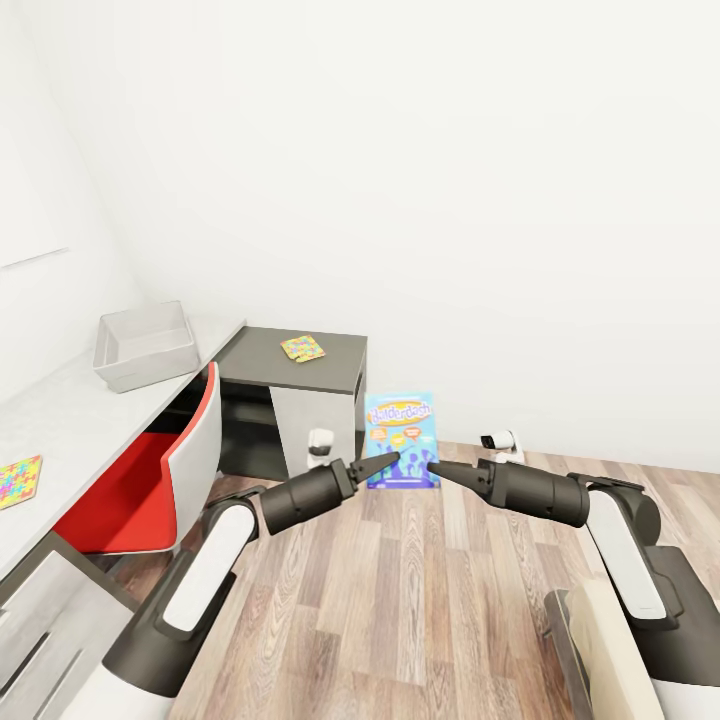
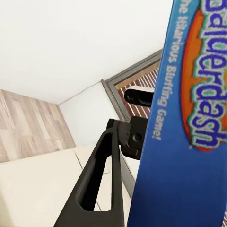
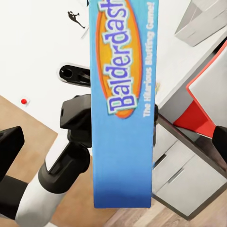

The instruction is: Put all the toys in the child's room - the three board games (two on the bed and one on the table), the two jigsaw puzzles on the table, and the tennis ball on the table - inside the toy box on the table in the child's room.

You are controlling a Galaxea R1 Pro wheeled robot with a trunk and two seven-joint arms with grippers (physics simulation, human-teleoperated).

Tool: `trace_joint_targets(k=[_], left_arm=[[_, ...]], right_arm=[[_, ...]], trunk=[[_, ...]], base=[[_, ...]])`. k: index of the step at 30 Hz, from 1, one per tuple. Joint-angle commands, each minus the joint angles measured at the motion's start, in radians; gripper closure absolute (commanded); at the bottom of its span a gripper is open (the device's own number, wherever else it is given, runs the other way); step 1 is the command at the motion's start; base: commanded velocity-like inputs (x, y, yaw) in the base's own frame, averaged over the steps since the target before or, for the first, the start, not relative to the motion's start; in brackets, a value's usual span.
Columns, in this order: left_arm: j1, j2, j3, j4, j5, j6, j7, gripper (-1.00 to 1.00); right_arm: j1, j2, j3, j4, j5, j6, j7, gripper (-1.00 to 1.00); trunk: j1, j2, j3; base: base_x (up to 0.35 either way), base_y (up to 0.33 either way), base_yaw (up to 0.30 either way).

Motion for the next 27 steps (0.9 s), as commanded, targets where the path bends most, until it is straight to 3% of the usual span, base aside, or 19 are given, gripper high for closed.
trace_joint_targets(k=[1, 13, 17, 20, 21, 24, 25, 27], left_arm=[[-0.001, 0.002, 0.001, -0.002, 0.004, 0.004, -0.002, 1.00], [0.005, 0.013, 0.016, -0.026, 0.003, 0.004, -0.004, 1.00], [0.017, 0.031, 0.057, -0.047, 0.003, 0.004, -0.002, 1.00], [0.051, 0.058, 0.134, -0.072, 0.004, 0.005, -0.001, 1.00], [0.051, 0.058, 0.134, -0.072, 0.004, 0.005, -0.001, 1.00], [0.093, 0.077, 0.246, -0.104, 0.010, 0.006, -0.003, 1.00], [0.093, 0.077, 0.246, -0.104, 0.010, 0.006, -0.003, 1.00], [0.112, 0.084, 0.322, -0.116, 0.012, 0.008, -0.008, 1.00]], right_arm=[[-0.001, 0.000, -0.002, 0.000, 0.003, 0.003, 0.004, -1.00], [-0.001, -0.001, -0.014, 0.000, 0.004, 0.003, 0.003, -1.00], [-0.002, -0.004, -0.018, 0.001, 0.004, 0.003, 0.002, -1.00], [-0.002, -0.007, -0.039, 0.004, 0.004, 0.003, -0.013, -1.00], [-0.002, -0.007, -0.039, 0.004, 0.004, 0.003, -0.013, -1.00], [-0.002, -0.007, -0.076, 0.006, 0.004, 0.003, -0.051, -1.00], [-0.002, -0.007, -0.076, 0.006, 0.004, 0.003, -0.051, -1.00], [-0.002, -0.006, -0.096, 0.007, 0.004, 0.003, -0.086, -1.00]], trunk=[[0.001, -0.002, -0.002], [0.001, -0.002, -0.002], [0.001, -0.002, -0.002], [0.001, -0.002, -0.002], [0.001, -0.002, -0.002], [0.001, -0.002, -0.002], [0.001, -0.002, -0.002], [0.001, -0.002, -0.002]], base=[[0.000, 0.000, 0.000], [0.000, 0.000, 0.000], [0.000, 0.000, 0.000], [0.000, 0.000, 0.000], [0.000, 0.000, 0.000], [0.000, 0.000, 0.000], [0.000, 0.000, 0.000], [0.000, 0.000, 0.000]])
